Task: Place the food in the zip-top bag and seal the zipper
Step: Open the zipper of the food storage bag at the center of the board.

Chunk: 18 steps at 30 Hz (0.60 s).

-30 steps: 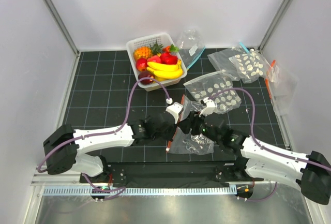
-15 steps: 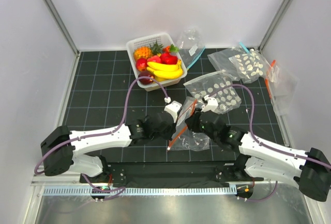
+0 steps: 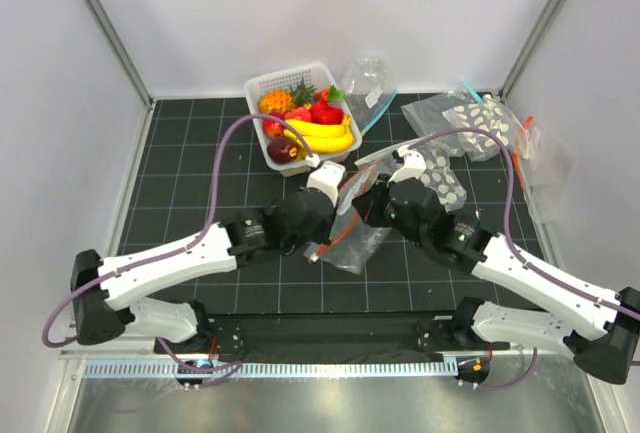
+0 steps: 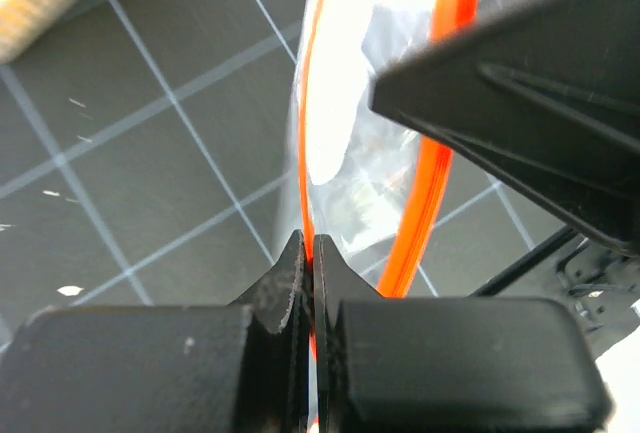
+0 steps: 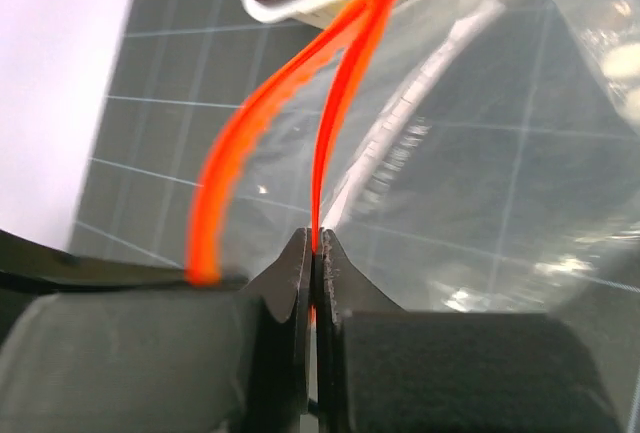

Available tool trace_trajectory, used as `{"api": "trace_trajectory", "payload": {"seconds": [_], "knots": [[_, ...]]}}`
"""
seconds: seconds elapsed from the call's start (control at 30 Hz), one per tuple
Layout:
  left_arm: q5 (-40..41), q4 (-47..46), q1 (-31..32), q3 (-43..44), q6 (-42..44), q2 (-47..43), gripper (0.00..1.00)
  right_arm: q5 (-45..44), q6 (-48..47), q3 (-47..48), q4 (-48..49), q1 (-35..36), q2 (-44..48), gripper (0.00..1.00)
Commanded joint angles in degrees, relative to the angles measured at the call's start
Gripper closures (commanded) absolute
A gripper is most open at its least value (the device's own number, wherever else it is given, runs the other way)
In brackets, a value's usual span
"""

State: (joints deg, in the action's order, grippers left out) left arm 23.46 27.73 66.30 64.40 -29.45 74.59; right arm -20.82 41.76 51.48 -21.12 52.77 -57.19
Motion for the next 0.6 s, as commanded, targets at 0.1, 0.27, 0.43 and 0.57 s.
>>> {"api": "trace_trajectory", "payload": {"seconds": [0.1,0.27,0.43,0.57], "knots": [[10.3,15.0,0.1,8.7,0.8,-5.6,1.00,1.8,0.5,1.8,-4.3,0.2,2.0,0.99],[15.3,19.6,0.2,9.9,0.4,-5.2,1.00,2.2,2.7,0.1,-6.2,0.2,1.7,0.99],[16.4,19.3,0.2,9.4,0.2,-3.2,1.00,-2.1,2.4,5.6,-15.6,0.3,-1.0,0.99],[18.6,21.3,0.2,12.7,-0.3,1.5,1.00,-7.4,-0.1,15.0,-27.6,0.2,-6.6,0.99]]}}
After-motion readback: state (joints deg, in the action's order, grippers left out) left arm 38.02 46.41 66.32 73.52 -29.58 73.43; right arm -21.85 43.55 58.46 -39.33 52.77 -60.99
